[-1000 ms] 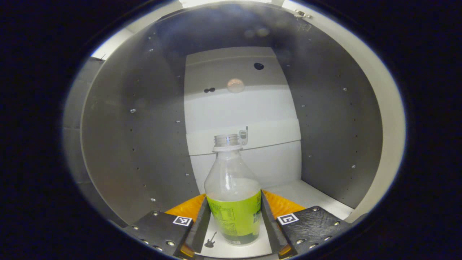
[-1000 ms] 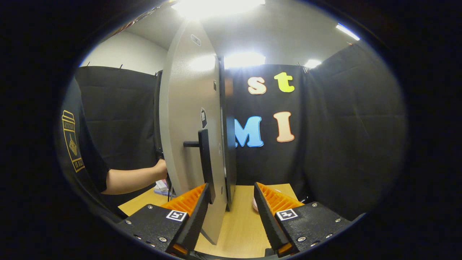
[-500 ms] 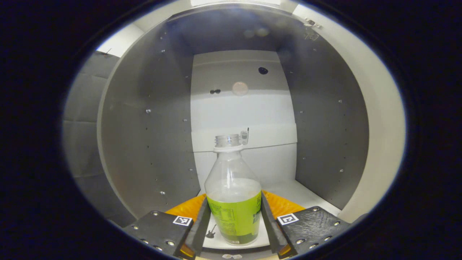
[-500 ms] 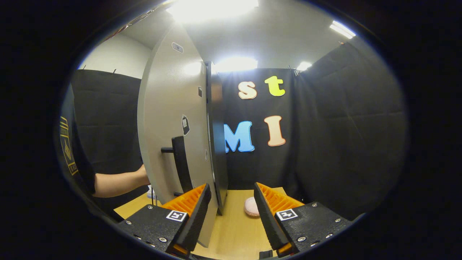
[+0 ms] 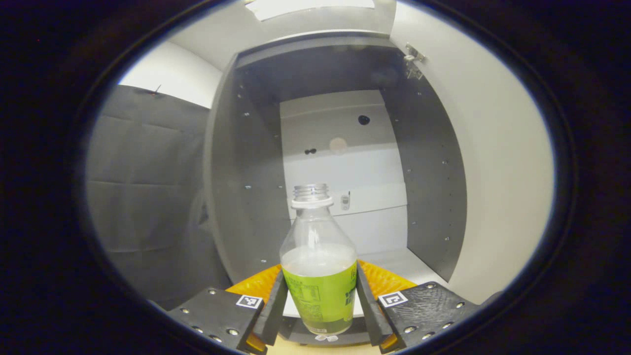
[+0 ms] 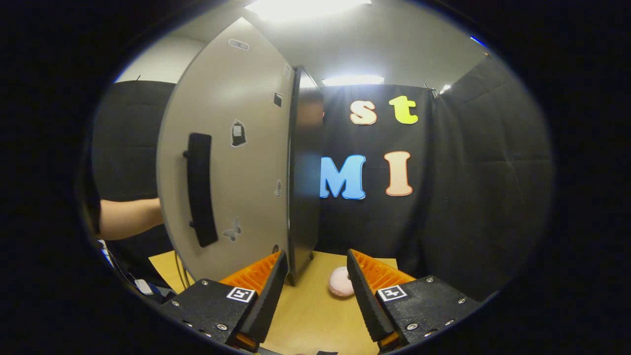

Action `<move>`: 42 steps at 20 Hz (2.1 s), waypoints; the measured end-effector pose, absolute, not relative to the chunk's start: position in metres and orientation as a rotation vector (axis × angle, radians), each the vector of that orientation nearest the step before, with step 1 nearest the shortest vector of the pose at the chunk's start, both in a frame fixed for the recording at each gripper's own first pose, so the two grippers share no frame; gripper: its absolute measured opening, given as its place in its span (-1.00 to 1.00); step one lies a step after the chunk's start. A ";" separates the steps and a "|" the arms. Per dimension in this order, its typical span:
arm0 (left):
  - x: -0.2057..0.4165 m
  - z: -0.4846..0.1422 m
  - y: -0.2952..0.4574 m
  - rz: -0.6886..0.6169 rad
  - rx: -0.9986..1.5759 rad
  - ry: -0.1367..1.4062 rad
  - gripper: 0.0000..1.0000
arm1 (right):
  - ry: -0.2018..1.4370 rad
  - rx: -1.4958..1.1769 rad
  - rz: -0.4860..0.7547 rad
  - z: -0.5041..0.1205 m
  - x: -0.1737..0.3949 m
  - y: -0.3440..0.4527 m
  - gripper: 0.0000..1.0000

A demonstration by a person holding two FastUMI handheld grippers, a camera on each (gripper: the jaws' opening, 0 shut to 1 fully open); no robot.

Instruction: Open the cabinet door with the right hand, grasp the bottle in the cabinet with the left hand and place it on the coaster, then close the cabinet door with the right hand.

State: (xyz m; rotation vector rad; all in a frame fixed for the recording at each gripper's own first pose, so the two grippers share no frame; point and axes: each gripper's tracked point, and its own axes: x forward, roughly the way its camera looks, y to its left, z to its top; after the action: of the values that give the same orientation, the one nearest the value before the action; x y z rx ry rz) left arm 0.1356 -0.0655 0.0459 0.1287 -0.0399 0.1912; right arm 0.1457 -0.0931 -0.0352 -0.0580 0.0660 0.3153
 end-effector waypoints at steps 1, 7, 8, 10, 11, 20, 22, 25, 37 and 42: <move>0.117 0.050 -0.062 0.219 0.151 -0.046 0.54 | 0.084 -0.049 0.316 -0.046 0.154 -0.101 0.52; 0.016 0.054 -0.054 0.319 0.273 -0.049 0.55 | 0.163 -0.040 0.343 -0.088 0.166 -0.114 0.70; 0.002 0.048 -0.053 0.330 0.271 -0.036 0.39 | 0.156 -0.043 0.342 -0.086 0.166 -0.111 0.77; -0.024 0.034 -0.049 0.353 0.249 -0.031 0.40 | 0.135 -0.048 0.327 -0.082 0.167 -0.105 0.86; -0.036 0.028 -0.047 0.363 0.237 -0.037 0.40 | 0.127 -0.042 0.317 -0.081 0.169 -0.100 0.86; -0.122 -0.054 -0.009 0.456 0.245 -0.036 0.40 | 0.172 0.025 0.143 -0.092 0.186 -0.072 0.87; -0.131 -0.068 0.007 0.478 0.271 -0.055 0.40 | 0.165 -0.001 0.087 -0.102 0.190 -0.074 0.87; -0.147 -0.099 0.022 0.497 0.255 -0.081 0.40 | 0.240 -0.057 0.028 -0.144 0.195 -0.070 0.87; -0.161 -0.313 0.036 0.470 0.117 0.000 0.41 | 0.449 -0.202 -0.029 -0.262 0.157 -0.070 0.89; -0.159 -0.332 0.035 0.461 0.080 -0.037 0.41 | 0.482 -0.207 -0.020 -0.271 0.150 -0.056 0.91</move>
State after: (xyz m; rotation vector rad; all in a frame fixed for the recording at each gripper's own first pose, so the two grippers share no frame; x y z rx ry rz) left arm -0.1595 0.0347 -0.3325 0.0802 -0.0373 0.4609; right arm 0.1502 -0.0555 -0.2713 -0.2073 0.4825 -0.0197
